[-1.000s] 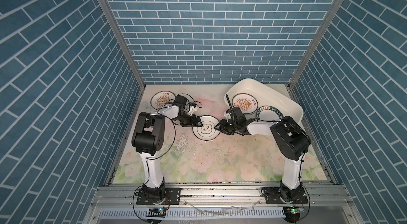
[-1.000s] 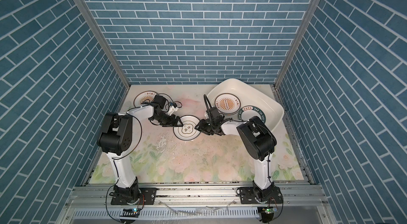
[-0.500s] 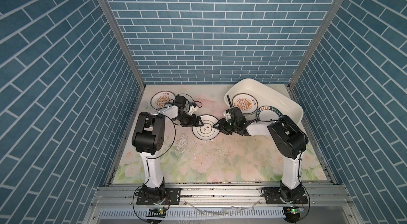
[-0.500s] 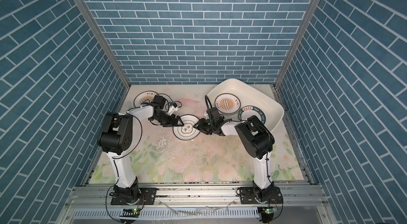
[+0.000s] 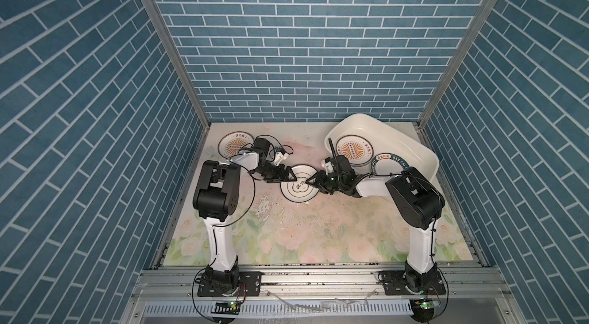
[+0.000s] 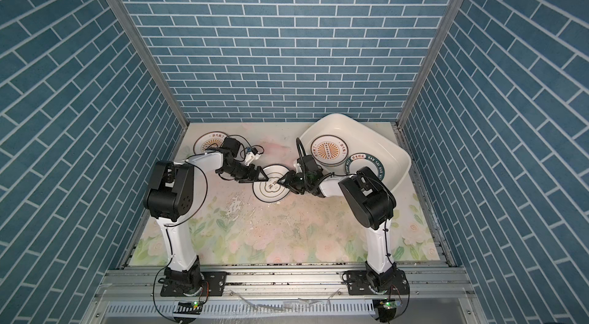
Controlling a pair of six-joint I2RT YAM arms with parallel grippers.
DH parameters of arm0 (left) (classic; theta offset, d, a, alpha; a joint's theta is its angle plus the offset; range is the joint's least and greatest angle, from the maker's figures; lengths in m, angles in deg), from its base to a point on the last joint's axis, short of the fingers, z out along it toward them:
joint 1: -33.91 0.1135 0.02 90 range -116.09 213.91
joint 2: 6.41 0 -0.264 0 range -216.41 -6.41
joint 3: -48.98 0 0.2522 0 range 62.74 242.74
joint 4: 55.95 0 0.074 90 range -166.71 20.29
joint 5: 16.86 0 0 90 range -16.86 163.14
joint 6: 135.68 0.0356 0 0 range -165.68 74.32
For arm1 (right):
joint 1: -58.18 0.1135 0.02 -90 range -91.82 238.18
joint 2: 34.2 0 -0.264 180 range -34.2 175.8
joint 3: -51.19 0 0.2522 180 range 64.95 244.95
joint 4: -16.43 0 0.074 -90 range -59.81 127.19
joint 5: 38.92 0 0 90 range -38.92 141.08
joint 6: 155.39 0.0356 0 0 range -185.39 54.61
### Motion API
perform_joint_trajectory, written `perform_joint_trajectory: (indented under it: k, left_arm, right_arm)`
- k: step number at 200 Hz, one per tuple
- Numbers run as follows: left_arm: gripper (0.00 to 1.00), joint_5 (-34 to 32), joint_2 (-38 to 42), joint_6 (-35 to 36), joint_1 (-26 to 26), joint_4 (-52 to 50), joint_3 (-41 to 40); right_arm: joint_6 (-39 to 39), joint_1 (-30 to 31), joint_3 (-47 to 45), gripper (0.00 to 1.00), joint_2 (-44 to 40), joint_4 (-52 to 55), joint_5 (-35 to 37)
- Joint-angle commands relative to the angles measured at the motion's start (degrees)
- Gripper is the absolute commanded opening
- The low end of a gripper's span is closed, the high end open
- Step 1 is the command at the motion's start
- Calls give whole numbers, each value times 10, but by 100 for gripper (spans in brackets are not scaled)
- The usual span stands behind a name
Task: Place the plates into the plastic bin on the countertop
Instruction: Pick up the plate from the center of the table.
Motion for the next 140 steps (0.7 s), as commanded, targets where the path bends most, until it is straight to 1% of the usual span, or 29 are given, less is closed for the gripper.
perform_joint_trajectory:
  k: [1,42,76,114,140]
  left_arm:
    - [84,13,-31,5,-7,-31,-9]
    - [85,14,-24,21,-7,-38,-12]
    - [85,13,-18,25,-7,-40,-14]
    - [85,13,-14,25,-7,-42,-13]
    - [85,12,-10,24,-7,-42,-14]
  right_arm:
    - [13,9,5,39,-7,-36,-19]
    - [9,9,-1,32,-11,-35,-17]
    - [9,9,-4,30,-14,-37,-17]
    - [9,9,-6,24,-16,-44,-19]
    - [11,9,-8,22,-20,-48,-20]
